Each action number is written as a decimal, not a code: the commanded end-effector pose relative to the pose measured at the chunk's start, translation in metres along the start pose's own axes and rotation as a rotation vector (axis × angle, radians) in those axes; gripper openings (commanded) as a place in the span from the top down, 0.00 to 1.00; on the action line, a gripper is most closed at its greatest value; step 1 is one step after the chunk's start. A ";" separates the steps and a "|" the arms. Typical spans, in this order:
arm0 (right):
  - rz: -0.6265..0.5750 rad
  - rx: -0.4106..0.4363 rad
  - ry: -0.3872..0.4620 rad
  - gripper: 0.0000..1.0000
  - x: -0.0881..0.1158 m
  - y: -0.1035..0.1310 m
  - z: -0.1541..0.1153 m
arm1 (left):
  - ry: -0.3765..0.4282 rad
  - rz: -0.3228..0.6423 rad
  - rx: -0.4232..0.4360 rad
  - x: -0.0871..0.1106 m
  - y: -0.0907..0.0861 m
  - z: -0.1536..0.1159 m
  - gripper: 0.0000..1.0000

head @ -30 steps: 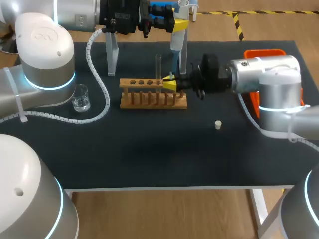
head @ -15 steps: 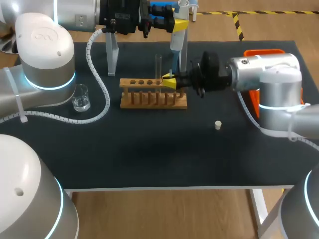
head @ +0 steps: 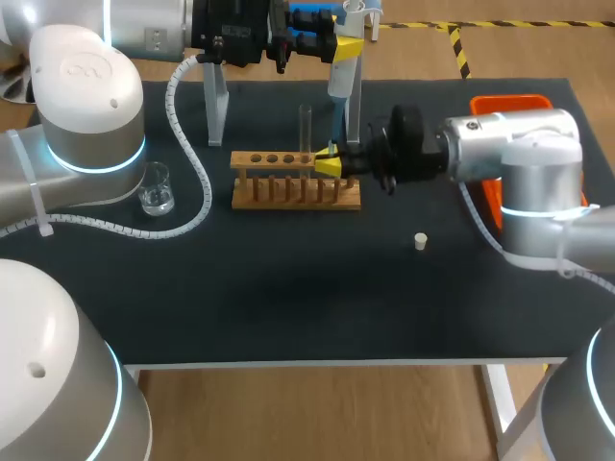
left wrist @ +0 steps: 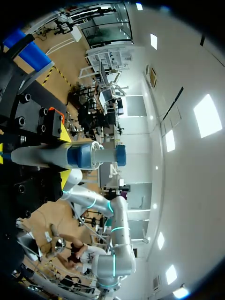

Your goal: Invert the test tube, pick up the pipette, mount the tip to pipette, aspirate from beaker and dispense into the tube, eject the tip, return the pipette, and cap with the stopper.

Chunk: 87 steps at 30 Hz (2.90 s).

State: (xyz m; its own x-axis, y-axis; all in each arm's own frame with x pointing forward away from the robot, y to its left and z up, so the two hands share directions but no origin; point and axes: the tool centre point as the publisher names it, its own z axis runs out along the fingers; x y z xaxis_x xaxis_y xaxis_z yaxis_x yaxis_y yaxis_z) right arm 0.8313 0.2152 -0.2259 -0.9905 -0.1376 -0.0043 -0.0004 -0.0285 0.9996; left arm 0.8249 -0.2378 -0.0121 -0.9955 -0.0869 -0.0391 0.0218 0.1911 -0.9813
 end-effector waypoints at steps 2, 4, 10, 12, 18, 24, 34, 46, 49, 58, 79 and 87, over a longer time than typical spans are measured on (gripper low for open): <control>-0.005 -0.004 -0.002 1.00 0.001 0.004 0.001 | -0.002 0.001 0.001 0.001 0.000 -0.001 1.00; -0.009 -0.007 -0.001 1.00 0.001 0.006 0.001 | -0.002 0.001 0.001 0.001 0.000 -0.001 1.00; -0.022 -0.016 -0.001 1.00 0.000 0.013 0.000 | -0.002 0.001 0.001 0.001 0.000 -0.001 1.00; -0.026 -0.019 -0.001 1.00 0.000 0.015 -0.001 | -0.002 0.001 0.001 0.001 0.000 -0.001 1.00; -0.029 -0.020 -0.004 1.00 0.000 0.013 -0.002 | -0.002 0.001 0.001 0.001 0.000 -0.001 1.00; -0.017 -0.011 -0.008 1.00 0.001 0.005 -0.003 | -0.002 0.001 0.001 0.001 0.000 -0.001 1.00; -0.022 -0.014 -0.004 1.00 0.000 0.011 -0.001 | -0.002 0.001 0.001 0.001 0.000 -0.001 1.00; -0.026 -0.009 0.004 1.00 0.002 0.008 0.000 | -0.002 0.001 0.001 0.001 0.000 -0.001 1.00; -0.023 -0.005 0.004 1.00 0.003 0.007 0.000 | -0.002 0.001 0.001 0.001 0.000 -0.001 1.00; -0.026 -0.008 0.004 1.00 0.002 0.010 0.000 | -0.002 0.001 0.001 0.001 0.000 -0.001 1.00; -0.025 -0.001 0.002 1.00 -0.002 0.008 0.002 | -0.002 0.001 0.001 0.001 0.000 -0.001 1.00; -0.033 -0.009 0.001 1.00 -0.002 0.012 0.002 | -0.002 0.001 0.001 0.001 0.000 -0.001 1.00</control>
State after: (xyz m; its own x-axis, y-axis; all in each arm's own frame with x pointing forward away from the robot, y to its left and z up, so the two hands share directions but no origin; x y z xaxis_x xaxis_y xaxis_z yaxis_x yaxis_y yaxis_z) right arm 0.8332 0.2173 -0.2158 -0.9899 -0.1373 -0.0354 -0.0299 -0.0415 0.9987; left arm 0.8247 -0.2378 -0.0102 -0.9953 -0.0879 -0.0398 0.0224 0.1903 -0.9815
